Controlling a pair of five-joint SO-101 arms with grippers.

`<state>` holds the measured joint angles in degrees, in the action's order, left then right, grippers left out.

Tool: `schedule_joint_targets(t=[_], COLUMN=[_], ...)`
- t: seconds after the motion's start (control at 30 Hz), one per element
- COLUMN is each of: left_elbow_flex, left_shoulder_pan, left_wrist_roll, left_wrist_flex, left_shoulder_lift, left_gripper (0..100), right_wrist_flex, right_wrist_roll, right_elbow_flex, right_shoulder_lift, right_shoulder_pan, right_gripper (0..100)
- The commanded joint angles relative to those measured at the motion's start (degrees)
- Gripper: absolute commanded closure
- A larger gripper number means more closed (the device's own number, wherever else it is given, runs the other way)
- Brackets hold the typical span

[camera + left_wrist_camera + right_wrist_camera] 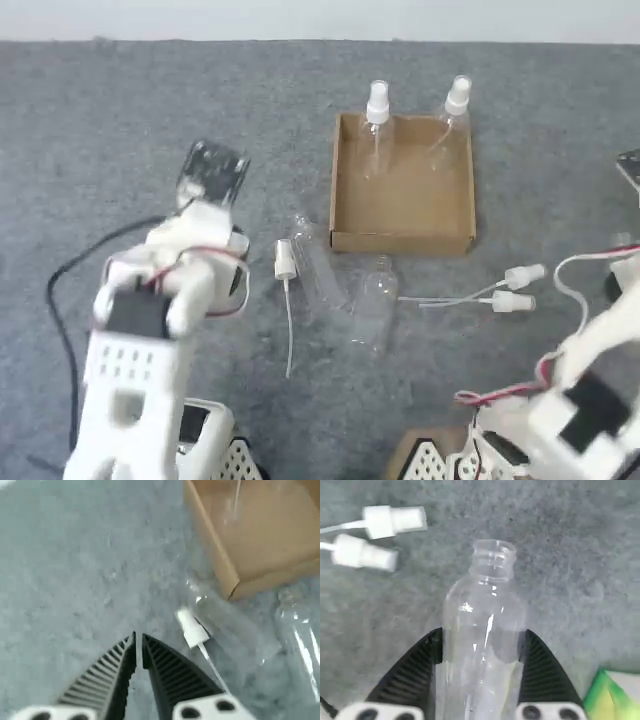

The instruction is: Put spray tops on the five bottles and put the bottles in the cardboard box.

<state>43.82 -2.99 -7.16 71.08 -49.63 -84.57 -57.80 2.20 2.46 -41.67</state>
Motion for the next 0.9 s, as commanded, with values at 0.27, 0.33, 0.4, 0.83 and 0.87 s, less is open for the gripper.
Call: schedule_joint_targets(t=[0.27, 0.33, 0.4, 0.83, 0.87], left_elbow_flex=[-3.12, -3.47, -3.56, -5.93, -5.49], left_shoulder_pan=[-2.29, -4.57, -6.95, -8.88, -8.62], left_wrist_roll=[7.56, 9.32, 10.46, 19.6, 19.6], left_wrist_flex=[-13.63, -15.12, -16.44, -17.85, -17.85], left_shoulder_lift=[27.34, 30.33, 32.35, 33.85, 33.85], left_gripper=[85, 85, 85, 79, 79], right_wrist_flex=[11.12, 11.3, 11.3, 11.38, 11.38], right_wrist_roll=[9.05, 9.41, 9.41, 9.41, 9.41], right_elbow_flex=[-13.01, -13.01, -13.01, -13.01, -12.92], right_shoulder_lift=[-21.49, -23.08, -24.22, -25.54, -25.54], right_shoulder_pan=[0.57, 1.27, 1.89, 2.07, 2.07], right_gripper=[89.4, 89.3, 89.3, 89.2, 89.2])
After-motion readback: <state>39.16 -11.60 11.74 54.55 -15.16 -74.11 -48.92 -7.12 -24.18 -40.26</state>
